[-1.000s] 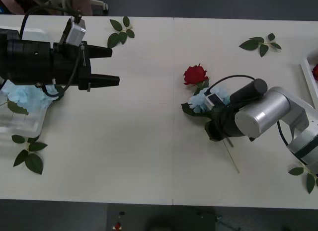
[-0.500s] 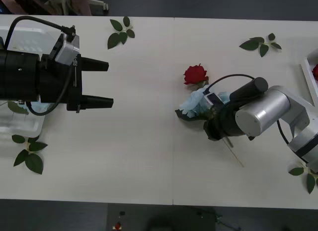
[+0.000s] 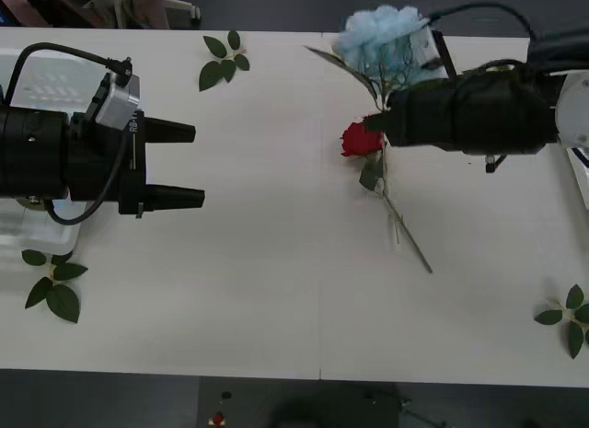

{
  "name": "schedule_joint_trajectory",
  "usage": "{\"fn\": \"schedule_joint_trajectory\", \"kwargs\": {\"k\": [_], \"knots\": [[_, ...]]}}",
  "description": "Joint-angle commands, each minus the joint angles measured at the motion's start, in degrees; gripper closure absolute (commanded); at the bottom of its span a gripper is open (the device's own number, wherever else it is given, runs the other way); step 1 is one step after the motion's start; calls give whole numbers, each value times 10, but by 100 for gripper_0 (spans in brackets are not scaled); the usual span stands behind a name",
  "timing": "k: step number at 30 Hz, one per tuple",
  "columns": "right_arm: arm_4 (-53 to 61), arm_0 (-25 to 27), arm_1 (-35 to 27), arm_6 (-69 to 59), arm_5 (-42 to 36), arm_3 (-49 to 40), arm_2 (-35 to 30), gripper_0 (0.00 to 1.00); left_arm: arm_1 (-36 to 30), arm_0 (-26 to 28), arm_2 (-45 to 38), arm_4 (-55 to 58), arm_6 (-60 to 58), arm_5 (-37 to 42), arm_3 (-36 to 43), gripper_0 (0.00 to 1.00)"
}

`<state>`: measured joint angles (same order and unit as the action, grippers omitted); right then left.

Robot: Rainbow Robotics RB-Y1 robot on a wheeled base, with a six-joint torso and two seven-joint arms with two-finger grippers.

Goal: Put the red flowers into the right box and the blue flowers into the left box

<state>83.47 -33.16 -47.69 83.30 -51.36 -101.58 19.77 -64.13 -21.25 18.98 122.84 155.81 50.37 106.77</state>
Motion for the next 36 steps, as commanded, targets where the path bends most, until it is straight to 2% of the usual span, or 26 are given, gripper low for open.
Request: {"fn": "schedule_joint_trajectory", "kwargs": {"k": [1,7,13,19,24,25,26,27,36], "knots": [[19,-82,43,-85,17,26,14,100,19,-9,-7,28,-8,-3,-17,0],[19,-138,112,-119,20,96,14,100,102,-31,-2,32,-21,-2,-61,0],[5,-146,185,-114,77,148,13,100,160,-87,26,32,-104,-54,-97,0],[-1,-154,217,-113,103,174,11,100,190,-132,79,20,-121,-114,-138,0],[-3,-159,218,-113,110,181,11,100,190,-149,99,19,-119,-118,-176,0],[-2,-159,218,-112,111,181,11,100,190,-150,101,18,-120,-118,-179,23],[-2,-159,218,-111,112,180,11,100,190,-151,103,18,-121,-118,-182,77],[-2,-159,218,-111,114,180,11,100,190,-151,104,17,-123,-118,-182,100],[-3,-159,218,-110,120,181,11,100,190,-162,106,18,-133,-119,-182,100]]}}
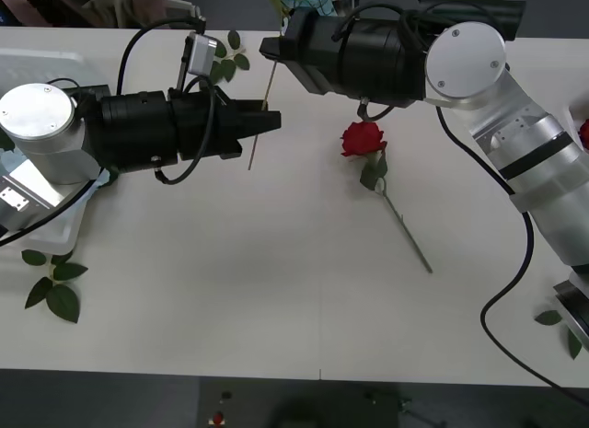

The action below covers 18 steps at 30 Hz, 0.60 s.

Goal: Put the red flowers into the right box and the blue flowers into the left box

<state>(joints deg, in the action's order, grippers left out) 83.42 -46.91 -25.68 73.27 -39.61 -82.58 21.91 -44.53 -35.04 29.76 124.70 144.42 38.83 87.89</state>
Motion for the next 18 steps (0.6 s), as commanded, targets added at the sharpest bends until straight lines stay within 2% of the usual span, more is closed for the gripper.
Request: {"fn": "schedule_joint_trajectory", "kwargs": {"k": [1,14,15,16,17,18], "knots": [[-3,-21,-2,-9,2,-9,-11,100,-5,-25,-1,-1,-19,-3,7,100],[2,-21,-5,-12,4,-9,-11,100,-8,-25,-1,-3,-22,-3,7,100],[2,-21,-7,-10,1,-9,-11,90,-13,-25,0,-3,-22,-3,7,100],[-4,-21,-9,-9,0,-9,-11,50,-22,-25,0,-2,-23,-3,7,100],[-11,-22,-11,-8,-1,-9,-10,28,-38,-25,0,-1,-25,-2,9,100],[-15,-22,-13,-8,-5,-9,-10,20,-50,-25,0,-1,-26,-1,11,100]]}}
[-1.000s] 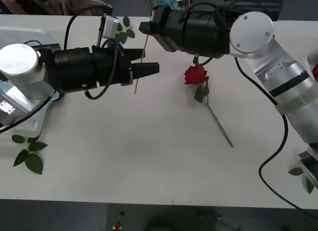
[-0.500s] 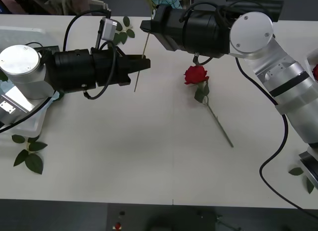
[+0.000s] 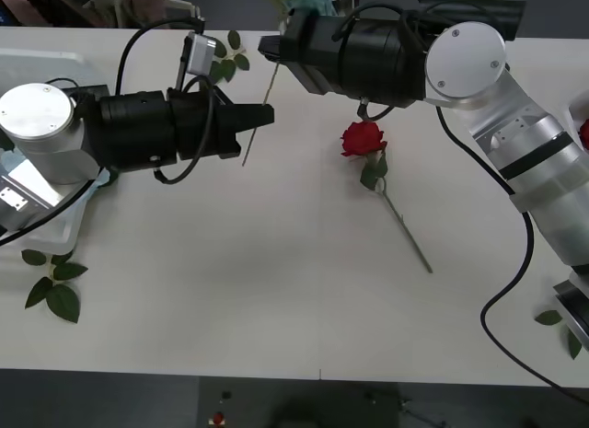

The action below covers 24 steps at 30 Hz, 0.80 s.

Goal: Put the red flowers into the right box and the blue flowers into the left box

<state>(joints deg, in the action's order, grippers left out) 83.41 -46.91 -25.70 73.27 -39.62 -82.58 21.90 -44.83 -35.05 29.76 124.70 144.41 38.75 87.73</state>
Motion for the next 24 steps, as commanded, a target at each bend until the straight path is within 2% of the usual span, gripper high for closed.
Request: {"fn": "schedule_joint_trajectory", "kwargs": {"k": [1,2,9,12,14,17,20,24], "knots": [[-26,-23,-15,-5,-8,-9,-11,11,-71,-25,0,2,-27,3,16,100],[-39,-26,-17,-1,-8,-10,-10,8,-101,-25,0,9,-30,11,19,100],[-19,-28,-34,-2,-42,-12,-10,7,-259,-24,0,63,-40,90,8,100],[3,-27,-59,-15,-102,-14,-9,7,-325,-20,-1,62,-40,125,-36,100],[6,-27,-100,-37,-168,-21,3,7,-371,-9,-1,56,-39,128,-79,100],[3,-28,-164,-62,-225,-48,46,7,-406,7,-1,50,-33,129,-131,100],[-23,-28,-218,-97,-246,-85,101,7,-424,17,-1,35,-26,129,-179,100],[-93,-28,-242,-130,-277,-114,147,7,-420,17,-1,15,-20,127,-241,100]]}}
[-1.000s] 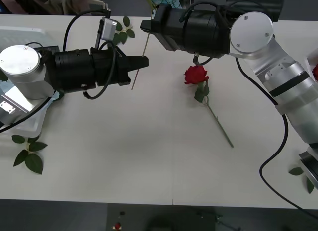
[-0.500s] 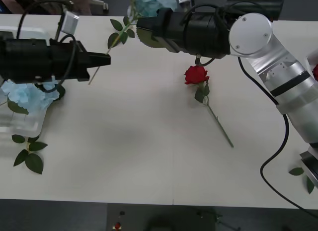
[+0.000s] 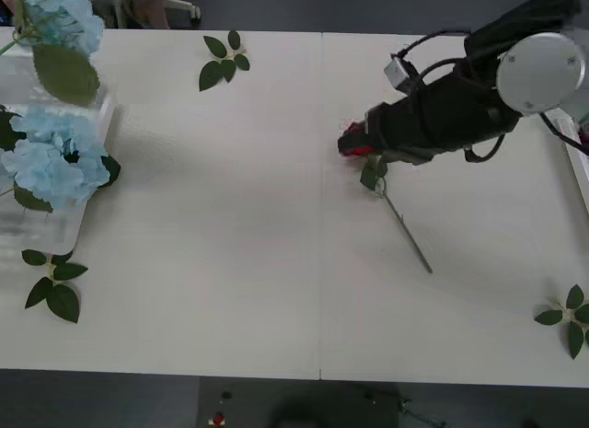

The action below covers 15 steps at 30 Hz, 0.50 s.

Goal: Put the red flowers into the right box and the blue flowers into the left box

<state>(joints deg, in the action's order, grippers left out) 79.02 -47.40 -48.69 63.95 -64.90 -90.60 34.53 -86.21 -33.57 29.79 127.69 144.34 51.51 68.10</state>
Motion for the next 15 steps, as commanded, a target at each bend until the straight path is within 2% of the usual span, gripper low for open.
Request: {"fn": "schedule_joint_trajectory", "kwargs": {"k": [1,6,10,11,12,13,14,15], "knots": [[-70,-23,-13,-44,-33,-36,33,7,2,3,-1,-32,-19,-9,-57,100],[-173,-34,10,-45,-64,-23,69,7,40,7,0,-94,-19,-34,-92,100],[-271,-34,76,-31,-64,35,63,7,44,25,0,-111,-18,-57,-104,98],[-287,-34,86,-31,-64,42,62,7,44,26,0,-111,-18,-58,-104,95],[-317,-34,105,-29,-62,58,60,7,44,29,-1,-111,-19,-62,-104,77],[-338,-34,120,-26,-56,71,57,7,45,32,-1,-111,-18,-69,-104,65],[-355,-35,135,-23,-46,90,53,7,44,36,-1,-111,-18,-80,-102,47],[-372,-35,154,-19,-38,111,47,7,44,38,-1,-112,-18,-87,-100,34]]}}
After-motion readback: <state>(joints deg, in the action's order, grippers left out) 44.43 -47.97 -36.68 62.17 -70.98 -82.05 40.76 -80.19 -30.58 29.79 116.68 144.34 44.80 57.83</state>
